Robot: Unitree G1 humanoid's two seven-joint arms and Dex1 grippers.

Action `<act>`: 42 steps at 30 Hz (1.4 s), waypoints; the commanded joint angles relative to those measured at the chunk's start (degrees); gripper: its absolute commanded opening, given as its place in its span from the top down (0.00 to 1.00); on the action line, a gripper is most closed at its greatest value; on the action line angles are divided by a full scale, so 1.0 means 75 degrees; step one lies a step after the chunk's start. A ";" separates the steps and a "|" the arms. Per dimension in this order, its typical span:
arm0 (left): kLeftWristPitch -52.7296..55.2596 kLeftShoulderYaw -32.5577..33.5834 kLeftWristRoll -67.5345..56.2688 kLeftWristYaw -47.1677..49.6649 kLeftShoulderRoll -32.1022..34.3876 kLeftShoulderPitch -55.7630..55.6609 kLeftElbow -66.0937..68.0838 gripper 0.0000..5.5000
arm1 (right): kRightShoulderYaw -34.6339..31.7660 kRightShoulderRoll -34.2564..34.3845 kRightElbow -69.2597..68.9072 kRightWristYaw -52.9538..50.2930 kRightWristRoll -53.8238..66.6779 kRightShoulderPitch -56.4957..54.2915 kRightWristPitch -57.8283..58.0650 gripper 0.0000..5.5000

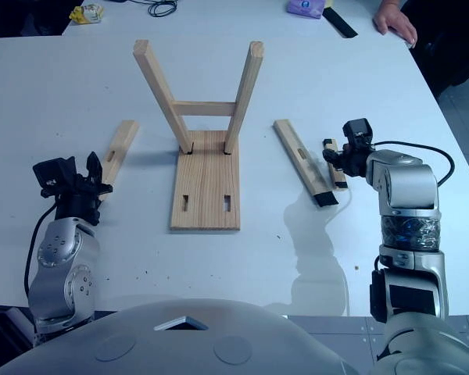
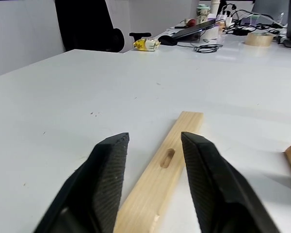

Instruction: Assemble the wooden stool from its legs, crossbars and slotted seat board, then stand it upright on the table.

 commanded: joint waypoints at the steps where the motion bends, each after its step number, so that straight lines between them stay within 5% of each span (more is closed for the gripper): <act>1: 0.0046 0.0034 0.0095 -0.0010 0.0069 0.0093 -0.0227 0.49 | 0.0120 -0.0177 0.0002 0.0036 -0.0055 0.0200 -0.0145 0.50; 4: 0.0224 0.0021 0.0166 0.0044 0.0091 0.0059 -0.0336 0.43 | 0.0174 -0.0247 -0.0014 0.0087 -0.0028 0.0256 -0.0145 0.50; 24: 0.1419 0.0208 0.0386 0.0347 0.0268 -0.0990 -0.0746 0.43 | 0.0043 0.0638 -0.0393 -0.0790 0.0059 0.1135 0.0086 0.50; 34: 0.1492 0.0225 0.0295 0.0108 0.0442 -0.1426 -0.0476 0.43 | -0.0129 0.0894 -0.0055 -0.0852 0.0131 0.1631 -0.0544 0.76; 42: 0.1590 0.0245 0.0056 -0.0102 0.0452 -0.1670 -0.0531 0.43 | -0.0123 0.1117 0.0129 -0.1011 0.0053 0.1467 -0.1500 0.76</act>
